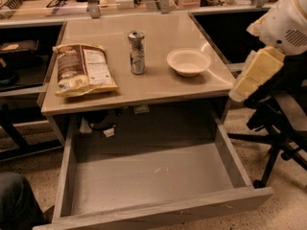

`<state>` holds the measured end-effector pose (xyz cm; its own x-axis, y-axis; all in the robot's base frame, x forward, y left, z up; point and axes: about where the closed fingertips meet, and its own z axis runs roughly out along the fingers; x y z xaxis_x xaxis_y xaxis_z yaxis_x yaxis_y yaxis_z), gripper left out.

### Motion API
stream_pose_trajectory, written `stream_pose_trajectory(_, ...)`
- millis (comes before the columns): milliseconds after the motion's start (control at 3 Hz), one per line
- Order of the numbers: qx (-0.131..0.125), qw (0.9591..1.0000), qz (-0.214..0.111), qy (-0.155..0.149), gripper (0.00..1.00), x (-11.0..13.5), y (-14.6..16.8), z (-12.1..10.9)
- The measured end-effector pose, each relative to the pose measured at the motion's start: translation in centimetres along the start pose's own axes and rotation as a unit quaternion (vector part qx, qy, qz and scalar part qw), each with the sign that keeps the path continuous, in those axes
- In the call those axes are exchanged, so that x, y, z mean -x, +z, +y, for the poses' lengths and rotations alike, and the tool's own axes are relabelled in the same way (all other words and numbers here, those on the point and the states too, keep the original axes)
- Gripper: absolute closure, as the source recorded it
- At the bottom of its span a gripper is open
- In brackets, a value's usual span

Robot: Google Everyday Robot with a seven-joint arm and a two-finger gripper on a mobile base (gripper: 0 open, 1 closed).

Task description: Place redbull can into top drawer

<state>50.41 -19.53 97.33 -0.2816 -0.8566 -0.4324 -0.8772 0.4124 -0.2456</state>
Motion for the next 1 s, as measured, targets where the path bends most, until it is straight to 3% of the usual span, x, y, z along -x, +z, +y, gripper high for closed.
stream_pose_trajectory(667, 0.018, 0.9951, -0.089, 0.037, 0.00, 4.1, 5.0, -5.1)
stream_pose_trajectory(1000, 0.020, 0.9949, -0.091, 0.039, 0.00, 4.0, 5.3, -5.2)
